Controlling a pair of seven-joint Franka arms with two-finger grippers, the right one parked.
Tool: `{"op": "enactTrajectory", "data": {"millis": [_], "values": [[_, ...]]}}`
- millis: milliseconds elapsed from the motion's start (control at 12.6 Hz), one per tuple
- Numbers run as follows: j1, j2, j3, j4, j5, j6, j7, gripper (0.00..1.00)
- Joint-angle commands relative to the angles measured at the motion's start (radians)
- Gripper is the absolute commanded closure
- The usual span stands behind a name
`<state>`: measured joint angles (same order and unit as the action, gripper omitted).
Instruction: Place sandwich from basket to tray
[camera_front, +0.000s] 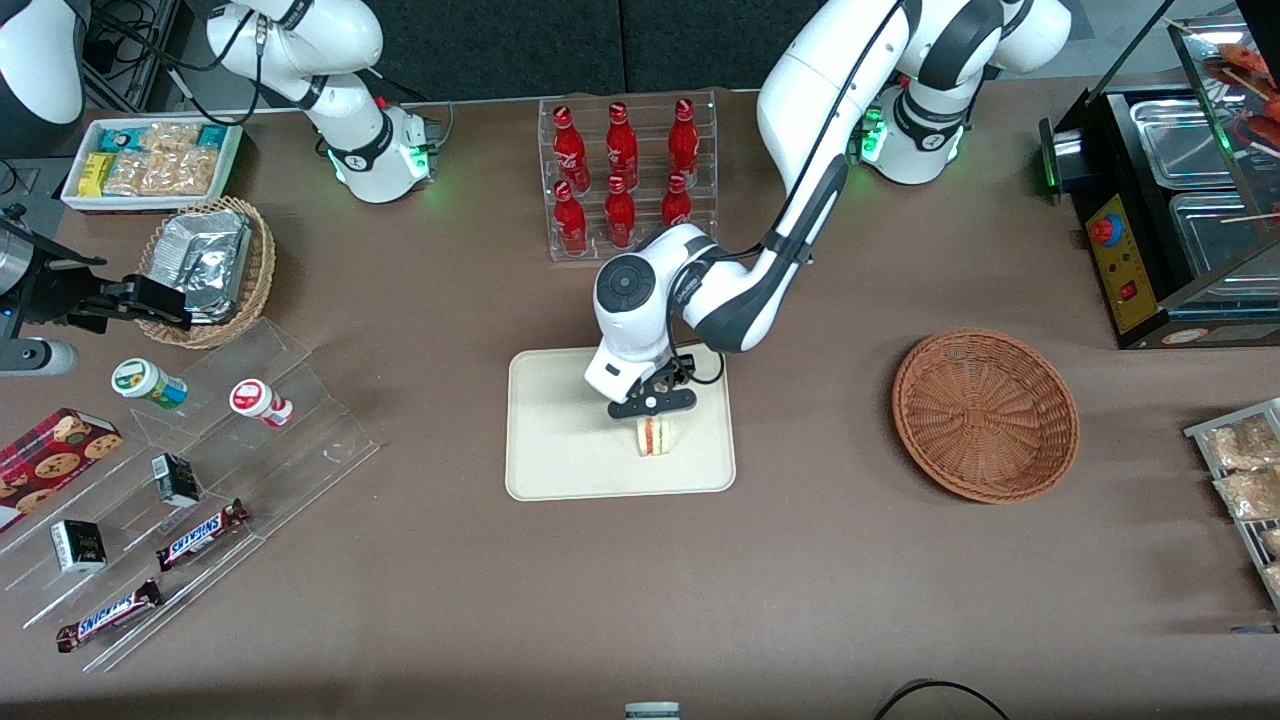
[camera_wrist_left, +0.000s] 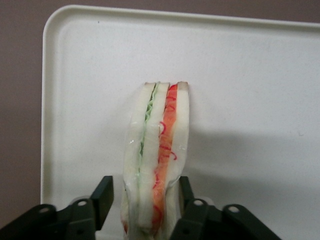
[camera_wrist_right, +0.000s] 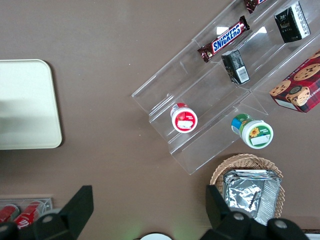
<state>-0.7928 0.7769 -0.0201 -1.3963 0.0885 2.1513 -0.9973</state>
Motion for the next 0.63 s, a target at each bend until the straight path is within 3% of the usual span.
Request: {"op": "enactTrajectory", "data": {"millis": [0,556], "values": [[-0.005,-0.072,0.015,0.017,0.013,-0.051,-0.026,0.00],[0.131,-0.338,0.015,0.017,0.013,-0.365,-0.026,0.00]]}}
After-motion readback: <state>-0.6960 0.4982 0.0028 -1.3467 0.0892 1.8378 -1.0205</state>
